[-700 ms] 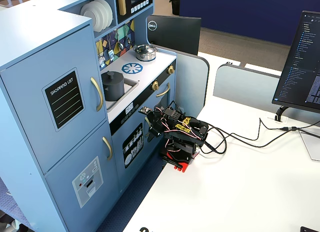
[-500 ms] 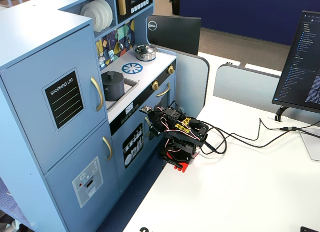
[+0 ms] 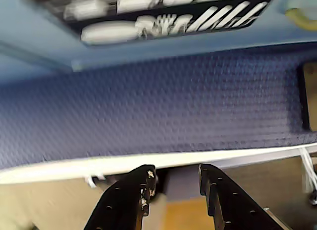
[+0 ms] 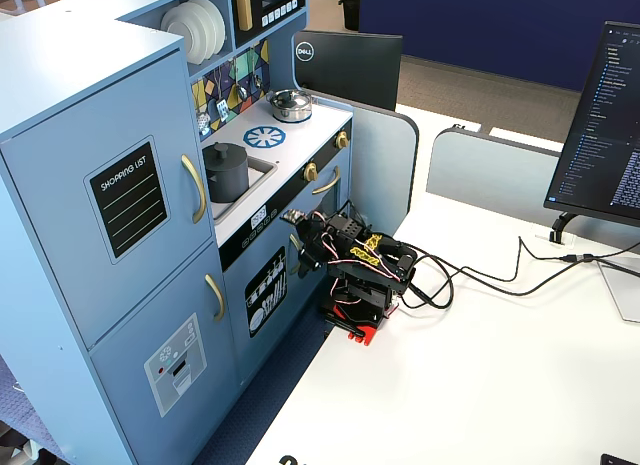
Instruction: Take off the lid from the gray recipient and place it on the counter
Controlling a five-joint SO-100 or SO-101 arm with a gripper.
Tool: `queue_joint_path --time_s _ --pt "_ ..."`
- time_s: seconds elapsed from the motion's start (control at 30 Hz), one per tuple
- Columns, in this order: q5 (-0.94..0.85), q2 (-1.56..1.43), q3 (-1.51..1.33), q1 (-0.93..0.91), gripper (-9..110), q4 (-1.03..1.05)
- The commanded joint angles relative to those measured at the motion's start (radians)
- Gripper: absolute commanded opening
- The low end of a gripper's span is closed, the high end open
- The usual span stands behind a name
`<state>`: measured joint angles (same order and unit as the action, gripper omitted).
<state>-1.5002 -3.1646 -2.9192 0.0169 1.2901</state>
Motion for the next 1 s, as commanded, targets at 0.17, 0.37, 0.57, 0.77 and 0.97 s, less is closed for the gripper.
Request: queue_joint_path --time_s 0.17,0.37,0.57,0.77,0.97 --pt "-0.011 0.244 0.485 -0.008 0 -0.437" --pt "-0.089 0.376 0.649 0.008 0 -0.729" --pt "-0.107 0.46 0.712 -0.008 1 -0.83" --pt "-0.11 0.522 0.79 -0.014 0 -0.865" --pt "-0.115 0.574 0.854 -0.023 0 -0.894"
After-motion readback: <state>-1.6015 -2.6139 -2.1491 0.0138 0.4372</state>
